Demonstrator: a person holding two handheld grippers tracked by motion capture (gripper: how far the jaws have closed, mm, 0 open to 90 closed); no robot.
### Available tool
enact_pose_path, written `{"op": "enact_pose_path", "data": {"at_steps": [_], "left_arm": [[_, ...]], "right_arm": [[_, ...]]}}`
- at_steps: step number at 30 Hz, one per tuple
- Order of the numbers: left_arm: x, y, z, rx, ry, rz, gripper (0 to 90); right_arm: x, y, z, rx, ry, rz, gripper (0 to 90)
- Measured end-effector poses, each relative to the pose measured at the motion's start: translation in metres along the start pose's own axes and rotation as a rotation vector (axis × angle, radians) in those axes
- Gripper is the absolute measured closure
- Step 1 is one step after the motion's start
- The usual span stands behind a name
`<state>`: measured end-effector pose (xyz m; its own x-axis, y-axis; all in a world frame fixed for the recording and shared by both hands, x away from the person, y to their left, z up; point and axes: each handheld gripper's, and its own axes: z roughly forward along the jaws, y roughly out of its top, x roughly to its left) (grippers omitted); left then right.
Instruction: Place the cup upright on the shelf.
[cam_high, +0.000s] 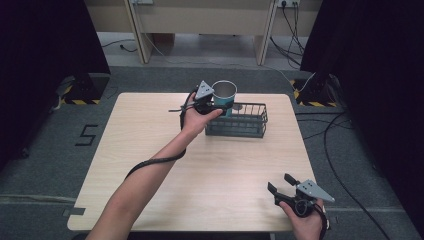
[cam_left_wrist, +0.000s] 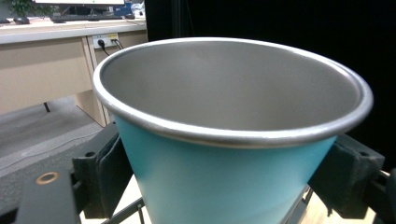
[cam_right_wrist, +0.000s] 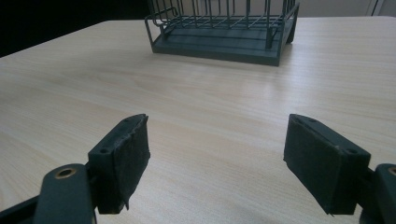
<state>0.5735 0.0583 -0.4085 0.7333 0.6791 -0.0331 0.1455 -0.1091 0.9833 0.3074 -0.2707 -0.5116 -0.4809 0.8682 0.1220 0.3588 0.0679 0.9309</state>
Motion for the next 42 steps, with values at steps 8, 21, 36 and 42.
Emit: {"op": "enact_pose_path", "data": {"at_steps": [8,21,36,42], "left_arm": [[-0.002,-0.002,0.012,0.016,0.003,-0.01,15.9],[0.0,-0.016,0.021,0.069,0.021,-0.014,15.8],[-0.004,-0.026,0.026,0.116,0.019,-0.005,15.6],[-0.004,-0.029,0.027,0.131,0.019,-0.002,15.5]], "right_arm": [[0.0,0.0,0.0,-0.001,0.001,-0.001,23.1],[0.0,0.0,0.0,0.004,0.007,0.0,23.0],[0.0,0.0,0.0,0.007,0.01,0.003,22.9],[0.0,0.0,0.001,0.007,0.013,0.004,22.8]]}}
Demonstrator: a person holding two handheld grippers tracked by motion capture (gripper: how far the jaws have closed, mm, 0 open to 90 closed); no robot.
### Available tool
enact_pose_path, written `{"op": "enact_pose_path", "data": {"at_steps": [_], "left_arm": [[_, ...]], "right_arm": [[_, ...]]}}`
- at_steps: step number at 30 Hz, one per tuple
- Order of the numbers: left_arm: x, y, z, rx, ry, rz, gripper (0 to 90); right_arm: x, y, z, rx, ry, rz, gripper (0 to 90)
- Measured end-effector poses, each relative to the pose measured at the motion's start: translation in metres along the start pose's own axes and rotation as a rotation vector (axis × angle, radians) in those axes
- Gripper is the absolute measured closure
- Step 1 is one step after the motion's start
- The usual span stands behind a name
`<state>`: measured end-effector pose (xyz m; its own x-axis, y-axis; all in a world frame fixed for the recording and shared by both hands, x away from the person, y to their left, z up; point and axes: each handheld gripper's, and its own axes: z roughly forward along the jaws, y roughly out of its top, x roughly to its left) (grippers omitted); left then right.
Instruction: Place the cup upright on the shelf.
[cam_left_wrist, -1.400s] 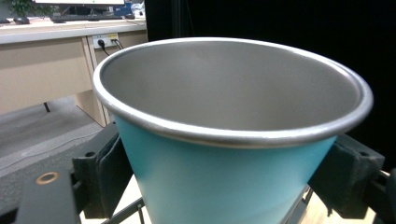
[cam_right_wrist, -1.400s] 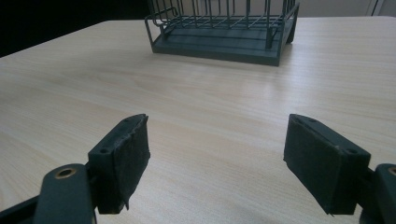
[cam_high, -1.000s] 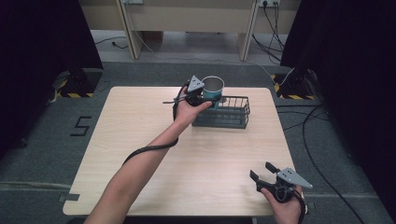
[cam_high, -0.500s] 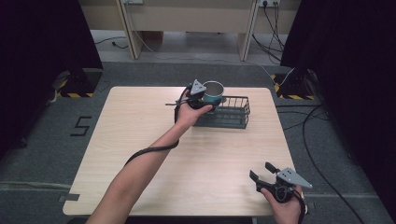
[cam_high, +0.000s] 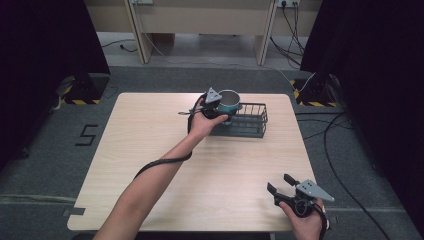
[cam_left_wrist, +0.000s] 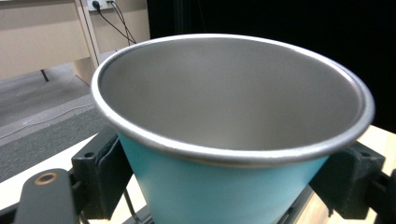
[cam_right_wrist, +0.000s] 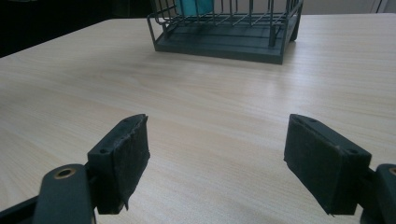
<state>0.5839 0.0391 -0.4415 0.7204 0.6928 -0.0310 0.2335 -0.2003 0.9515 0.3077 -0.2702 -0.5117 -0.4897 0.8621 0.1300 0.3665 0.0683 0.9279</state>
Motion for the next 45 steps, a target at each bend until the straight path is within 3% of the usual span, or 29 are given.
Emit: {"op": "enact_pose_path", "data": {"at_steps": [20,45], "left_arm": [[0.002,-0.008,0.002,0.04,0.008,-0.008,14.3],[0.002,-0.004,-0.018,0.019,0.004,0.033,14.3]], "right_arm": [[0.0,0.0,0.0,0.005,0.006,0.009,22.5],[0.0,0.0,0.001,0.01,0.008,0.013,22.3]]}}
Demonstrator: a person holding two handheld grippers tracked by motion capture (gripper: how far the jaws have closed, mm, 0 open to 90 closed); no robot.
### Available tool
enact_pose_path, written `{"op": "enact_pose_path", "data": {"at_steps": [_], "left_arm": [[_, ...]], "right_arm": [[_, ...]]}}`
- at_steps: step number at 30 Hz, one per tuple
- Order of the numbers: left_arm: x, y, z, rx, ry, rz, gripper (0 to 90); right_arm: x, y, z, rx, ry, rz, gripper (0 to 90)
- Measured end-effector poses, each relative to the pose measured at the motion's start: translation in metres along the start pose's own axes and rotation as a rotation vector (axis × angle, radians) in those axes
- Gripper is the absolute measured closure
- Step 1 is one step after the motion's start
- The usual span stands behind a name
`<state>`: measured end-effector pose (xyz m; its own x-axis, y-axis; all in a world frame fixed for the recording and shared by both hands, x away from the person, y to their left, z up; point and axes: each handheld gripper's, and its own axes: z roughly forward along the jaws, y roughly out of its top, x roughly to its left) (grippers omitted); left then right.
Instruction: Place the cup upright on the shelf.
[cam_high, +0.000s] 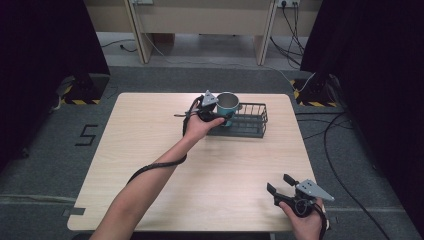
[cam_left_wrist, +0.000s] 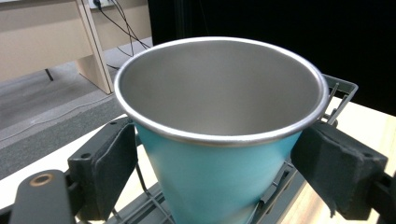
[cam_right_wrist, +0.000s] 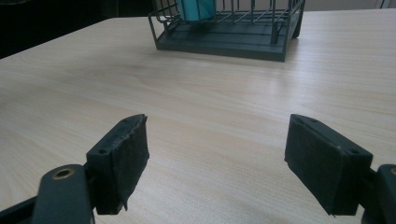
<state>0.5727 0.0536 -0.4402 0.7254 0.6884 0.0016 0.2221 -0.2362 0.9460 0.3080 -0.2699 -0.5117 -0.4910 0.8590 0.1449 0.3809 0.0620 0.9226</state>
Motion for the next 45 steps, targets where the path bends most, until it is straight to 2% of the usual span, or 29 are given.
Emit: {"op": "enact_pose_path", "data": {"at_steps": [18,24,28,45], "left_arm": [[0.002,0.001,-0.024,-0.007,-0.008,0.019,14.3],[0.0,0.002,-0.039,-0.016,-0.01,0.039,14.3],[-0.001,-0.003,-0.049,-0.018,-0.013,0.048,14.3],[0.002,-0.017,-0.096,-0.036,-0.008,0.05,14.3]], "right_arm": [[0.0,0.0,0.0,0.002,-0.002,-0.003,22.3],[0.0,0.0,0.0,0.003,-0.004,-0.001,22.2],[0.0,0.0,0.0,0.001,-0.005,-0.001,22.2],[0.001,0.0,0.001,0.002,-0.008,0.001,22.1]]}}
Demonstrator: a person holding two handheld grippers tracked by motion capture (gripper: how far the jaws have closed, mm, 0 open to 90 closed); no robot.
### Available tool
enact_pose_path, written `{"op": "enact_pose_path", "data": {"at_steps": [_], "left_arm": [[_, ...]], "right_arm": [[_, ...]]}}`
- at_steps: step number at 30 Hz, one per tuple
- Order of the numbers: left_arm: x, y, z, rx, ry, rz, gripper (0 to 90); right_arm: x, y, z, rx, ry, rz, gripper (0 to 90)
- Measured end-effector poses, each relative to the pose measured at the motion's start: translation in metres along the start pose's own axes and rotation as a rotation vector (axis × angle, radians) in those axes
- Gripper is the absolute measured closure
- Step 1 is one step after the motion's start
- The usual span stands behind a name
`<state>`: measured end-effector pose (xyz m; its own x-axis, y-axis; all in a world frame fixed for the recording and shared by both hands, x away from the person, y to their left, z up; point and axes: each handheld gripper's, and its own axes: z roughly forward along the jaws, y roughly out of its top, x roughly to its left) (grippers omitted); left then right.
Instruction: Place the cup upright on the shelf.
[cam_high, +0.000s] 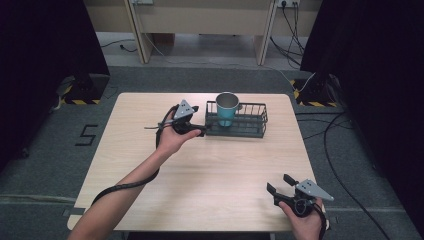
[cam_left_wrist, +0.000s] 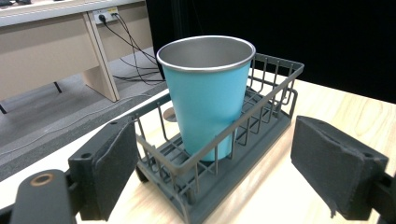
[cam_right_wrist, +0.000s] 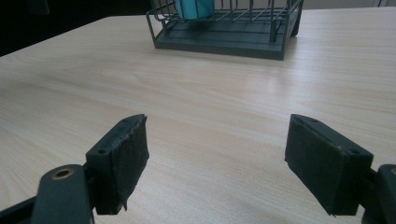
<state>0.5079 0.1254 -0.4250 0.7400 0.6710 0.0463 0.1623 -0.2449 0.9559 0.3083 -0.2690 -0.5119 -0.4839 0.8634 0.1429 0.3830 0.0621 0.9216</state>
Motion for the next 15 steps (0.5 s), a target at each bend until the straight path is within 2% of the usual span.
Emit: {"op": "enact_pose_path", "data": {"at_steps": [15], "left_arm": [[0.005,-0.018,-0.034,-0.003,0.02,-0.002,14.3]], "right_arm": [[0.0,0.0,0.0,0.001,-0.003,0.003,22.0]]}}
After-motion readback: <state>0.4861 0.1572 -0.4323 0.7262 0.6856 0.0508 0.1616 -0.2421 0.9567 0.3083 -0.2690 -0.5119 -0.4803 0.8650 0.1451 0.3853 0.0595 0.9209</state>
